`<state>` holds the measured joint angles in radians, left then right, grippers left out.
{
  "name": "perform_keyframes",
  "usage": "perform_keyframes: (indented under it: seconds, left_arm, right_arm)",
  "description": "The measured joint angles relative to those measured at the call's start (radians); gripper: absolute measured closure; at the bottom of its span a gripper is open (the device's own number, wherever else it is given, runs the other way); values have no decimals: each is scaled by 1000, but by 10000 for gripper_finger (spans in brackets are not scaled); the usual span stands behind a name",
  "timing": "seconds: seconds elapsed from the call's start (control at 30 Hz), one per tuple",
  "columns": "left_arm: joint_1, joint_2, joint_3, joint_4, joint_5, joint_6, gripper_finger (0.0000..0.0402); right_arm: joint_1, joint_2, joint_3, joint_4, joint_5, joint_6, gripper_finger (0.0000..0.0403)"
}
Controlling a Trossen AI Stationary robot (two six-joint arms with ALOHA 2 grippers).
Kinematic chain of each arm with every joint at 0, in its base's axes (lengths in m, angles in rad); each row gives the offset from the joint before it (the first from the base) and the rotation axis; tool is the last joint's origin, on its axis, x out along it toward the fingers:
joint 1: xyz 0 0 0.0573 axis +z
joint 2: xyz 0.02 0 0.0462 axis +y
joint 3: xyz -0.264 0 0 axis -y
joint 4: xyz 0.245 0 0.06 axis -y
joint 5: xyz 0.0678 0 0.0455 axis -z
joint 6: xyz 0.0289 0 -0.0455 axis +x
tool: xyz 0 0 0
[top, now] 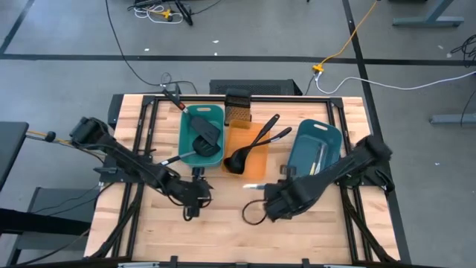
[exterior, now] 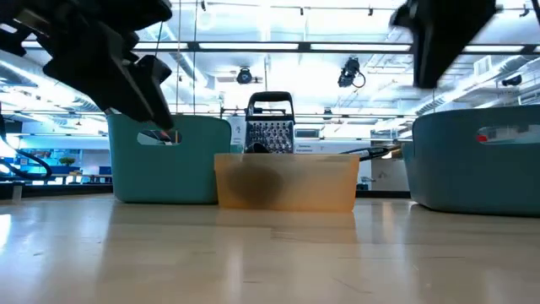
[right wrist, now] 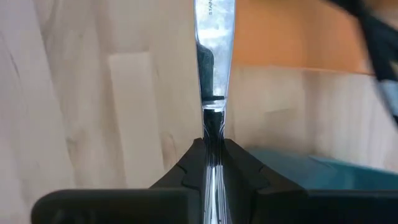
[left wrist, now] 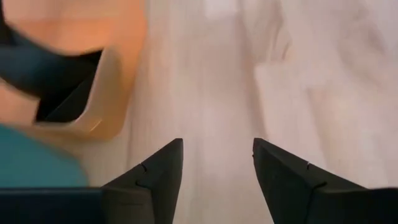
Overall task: Pick & Place Kitchen Items
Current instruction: Put the silver table knife into the blue bin
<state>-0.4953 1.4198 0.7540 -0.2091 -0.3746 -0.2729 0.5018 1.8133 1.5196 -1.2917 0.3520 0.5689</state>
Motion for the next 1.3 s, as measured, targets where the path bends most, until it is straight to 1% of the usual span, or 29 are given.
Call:
perform_keyframes:
  seconds: [0.1,0.17,0.37,0.47,0.57,0.63,0.73,0.87,1.0,1.13,1.3]
  left_arm:
    - [-3,-11,-62,136,2,27,206]
    - [-2,-9,-76,179,15,50,206]
    - [-1,-8,-76,183,31,58,207]
    - [-1,-8,-76,183,31,60,207]
    - [-1,-8,-76,183,31,60,207]
    - [-1,-8,-76,183,31,60,207]
    - [-1,-8,-76,183,31,60,207]
    - [-2,-7,-76,184,31,75,207]
    - [-2,-7,-76,184,31,76,207]
    - [-2,-7,-76,184,31,78,207]
    - [-1,-7,-76,184,29,82,207]
  right_arm:
    - [-5,-97,1,-49,39,55,362]
    - [-15,-164,1,-90,86,104,362]
    - [-56,-337,1,-187,211,274,362]
    - [-70,-392,1,-245,280,375,362]
    - [-80,-429,-12,-279,312,452,362]
    - [-91,-460,-47,-262,308,467,362]
    - [-115,-499,-127,-279,290,541,362]
    - [-163,-566,-249,-281,215,603,362]
    - [-222,-624,-363,-280,151,628,362]
    - [-279,-673,-457,-247,102,607,362]
    - [-350,-690,-516,-161,53,525,362]
